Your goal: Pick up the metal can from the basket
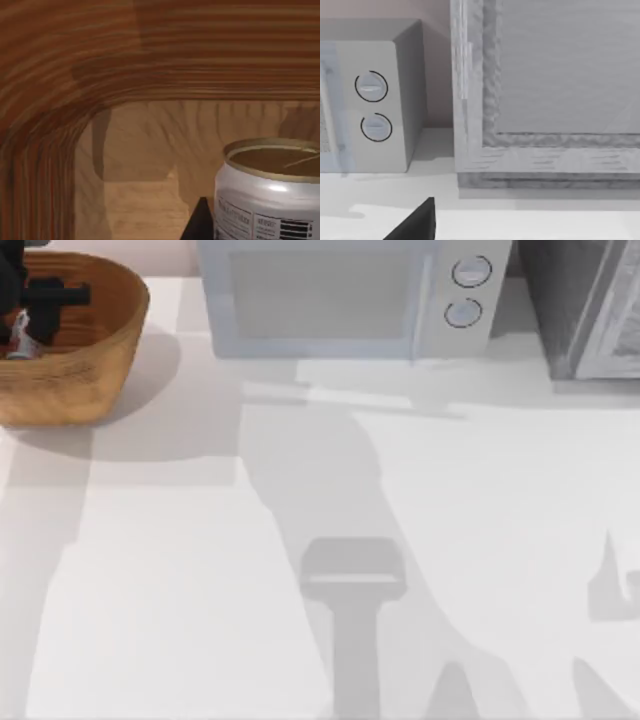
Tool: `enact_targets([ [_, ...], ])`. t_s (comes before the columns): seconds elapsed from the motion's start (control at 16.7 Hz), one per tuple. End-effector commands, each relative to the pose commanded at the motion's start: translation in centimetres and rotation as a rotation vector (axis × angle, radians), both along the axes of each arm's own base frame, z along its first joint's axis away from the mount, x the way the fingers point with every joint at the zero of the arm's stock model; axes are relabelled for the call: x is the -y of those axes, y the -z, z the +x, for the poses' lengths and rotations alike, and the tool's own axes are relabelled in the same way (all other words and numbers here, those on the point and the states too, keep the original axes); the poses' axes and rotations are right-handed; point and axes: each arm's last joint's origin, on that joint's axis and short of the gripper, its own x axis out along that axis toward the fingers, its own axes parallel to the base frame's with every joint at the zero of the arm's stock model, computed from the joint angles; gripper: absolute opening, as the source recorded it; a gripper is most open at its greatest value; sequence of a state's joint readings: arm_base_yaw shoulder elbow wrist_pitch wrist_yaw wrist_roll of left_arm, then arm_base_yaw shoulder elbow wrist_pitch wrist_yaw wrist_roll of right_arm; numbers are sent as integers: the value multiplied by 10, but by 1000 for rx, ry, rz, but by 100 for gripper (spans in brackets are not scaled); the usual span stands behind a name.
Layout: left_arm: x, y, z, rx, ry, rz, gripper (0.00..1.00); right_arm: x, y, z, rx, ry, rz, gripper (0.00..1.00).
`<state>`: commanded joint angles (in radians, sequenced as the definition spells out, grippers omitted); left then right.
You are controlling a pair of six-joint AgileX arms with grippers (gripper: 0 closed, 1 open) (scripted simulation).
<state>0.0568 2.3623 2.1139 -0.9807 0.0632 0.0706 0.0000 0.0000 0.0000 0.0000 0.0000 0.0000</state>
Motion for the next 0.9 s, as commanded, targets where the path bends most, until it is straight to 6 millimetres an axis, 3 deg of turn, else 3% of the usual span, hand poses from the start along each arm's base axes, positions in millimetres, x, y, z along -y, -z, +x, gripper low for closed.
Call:
enact_targets([
  [0.24, 7, -61, -47, 159, -2, 10, 0, 0, 0, 0, 0, 0, 0, 100],
  [0.36, 12, -91, -88, 254, -3, 15, 0, 0, 0, 0, 0, 0, 0, 100],
  [0.54, 19, -120, -167, 409, -5, 21, 0, 0, 0, 0, 0, 0, 0, 100],
  [0.72, 26, -120, -253, 579, -8, 24, 0, 0, 0, 0, 0, 0, 0, 100],
  [0.9, 30, -90, -325, 757, -13, 26, 0, 0, 0, 0, 0, 0, 0, 100],
])
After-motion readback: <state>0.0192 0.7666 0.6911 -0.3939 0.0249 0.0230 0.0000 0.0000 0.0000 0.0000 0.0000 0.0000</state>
